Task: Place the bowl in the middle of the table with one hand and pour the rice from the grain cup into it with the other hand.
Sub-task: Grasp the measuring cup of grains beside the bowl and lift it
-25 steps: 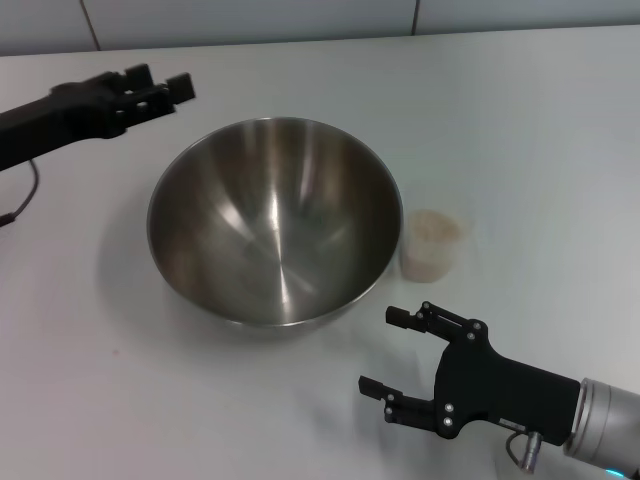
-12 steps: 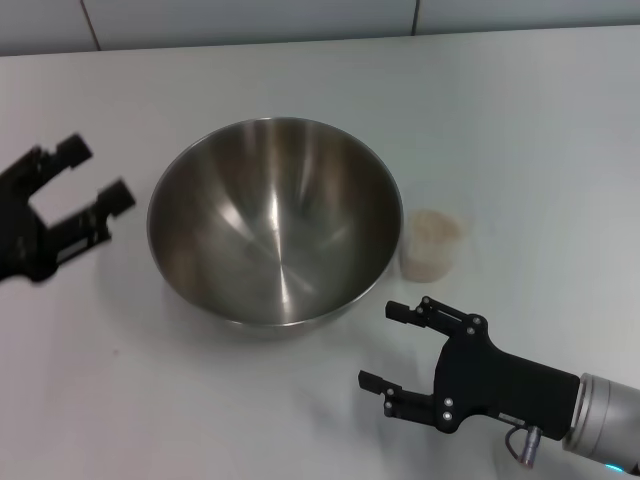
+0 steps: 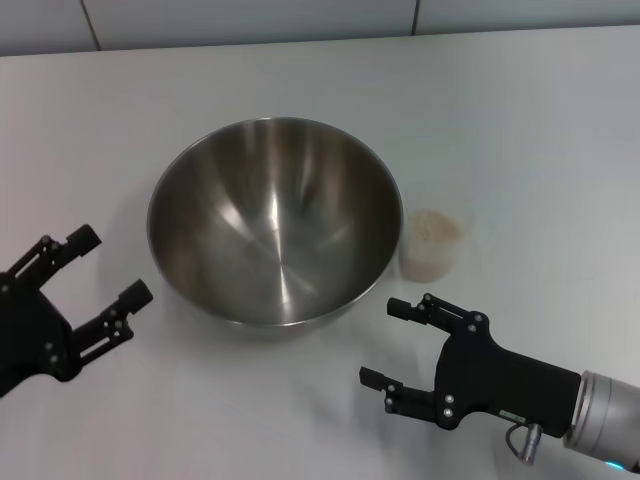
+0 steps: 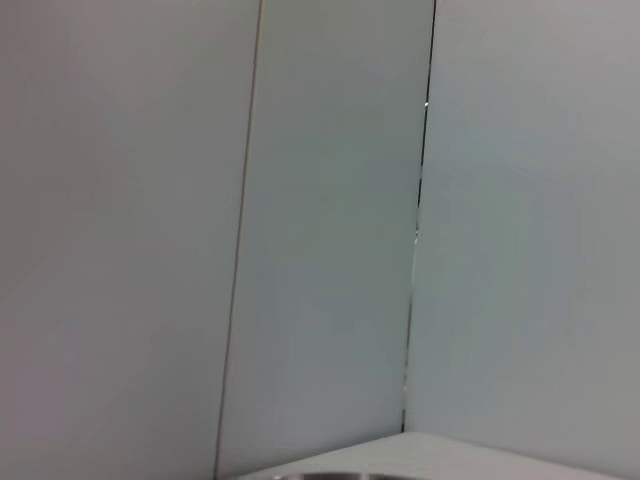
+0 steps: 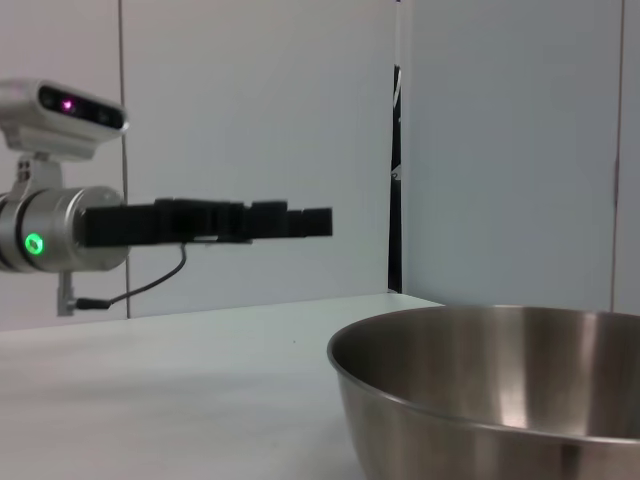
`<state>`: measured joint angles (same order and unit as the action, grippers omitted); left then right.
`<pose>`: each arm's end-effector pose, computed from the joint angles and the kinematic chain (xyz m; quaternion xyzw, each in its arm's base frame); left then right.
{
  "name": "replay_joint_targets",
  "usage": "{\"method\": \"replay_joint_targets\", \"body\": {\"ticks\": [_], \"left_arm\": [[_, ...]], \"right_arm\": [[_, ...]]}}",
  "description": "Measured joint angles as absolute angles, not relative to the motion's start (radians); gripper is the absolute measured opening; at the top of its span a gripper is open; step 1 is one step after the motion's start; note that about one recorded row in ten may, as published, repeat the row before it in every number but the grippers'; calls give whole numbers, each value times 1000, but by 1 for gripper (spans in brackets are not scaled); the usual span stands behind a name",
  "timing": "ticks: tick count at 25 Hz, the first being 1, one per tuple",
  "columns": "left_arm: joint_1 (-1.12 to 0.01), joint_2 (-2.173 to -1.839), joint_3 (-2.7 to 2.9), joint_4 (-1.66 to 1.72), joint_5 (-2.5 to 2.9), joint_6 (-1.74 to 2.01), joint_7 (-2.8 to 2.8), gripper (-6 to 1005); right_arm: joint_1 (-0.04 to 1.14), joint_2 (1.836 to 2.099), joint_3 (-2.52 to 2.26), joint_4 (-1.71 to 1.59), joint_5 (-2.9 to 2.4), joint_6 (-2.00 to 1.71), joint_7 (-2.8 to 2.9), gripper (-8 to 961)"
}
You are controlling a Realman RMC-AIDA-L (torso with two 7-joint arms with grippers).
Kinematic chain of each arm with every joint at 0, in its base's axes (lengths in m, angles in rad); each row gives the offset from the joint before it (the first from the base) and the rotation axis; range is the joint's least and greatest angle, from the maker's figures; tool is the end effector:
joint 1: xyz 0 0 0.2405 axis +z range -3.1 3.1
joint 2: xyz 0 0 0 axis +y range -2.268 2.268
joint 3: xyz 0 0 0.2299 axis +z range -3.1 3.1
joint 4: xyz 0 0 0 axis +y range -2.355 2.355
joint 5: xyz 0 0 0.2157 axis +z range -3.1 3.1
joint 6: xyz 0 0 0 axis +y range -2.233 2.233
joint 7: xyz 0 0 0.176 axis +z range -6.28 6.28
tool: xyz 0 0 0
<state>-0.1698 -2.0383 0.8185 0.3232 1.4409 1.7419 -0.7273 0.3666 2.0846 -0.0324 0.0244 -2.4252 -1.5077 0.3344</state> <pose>-0.2898 0.2284 -0.0024 -0.8541 -0.1516 -0.4008 0.2947 0.2639 0.2200 -0.1057 -0.9171 0.0849 0.3180 0.2247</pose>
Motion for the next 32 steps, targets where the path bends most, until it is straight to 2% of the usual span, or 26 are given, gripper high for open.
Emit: {"method": "replay_joint_targets", "body": {"ticks": [24,32], "left_arm": [[-150,-2049,824,264,1552,1669,-552,841],[-156,-2049,822,262,1546,1669,-556,840]], "right_arm": [[349,2086,-26,26,-2421,-1497,334,788],[219,2088,132,137,-2419,-1514,170,788]]}}
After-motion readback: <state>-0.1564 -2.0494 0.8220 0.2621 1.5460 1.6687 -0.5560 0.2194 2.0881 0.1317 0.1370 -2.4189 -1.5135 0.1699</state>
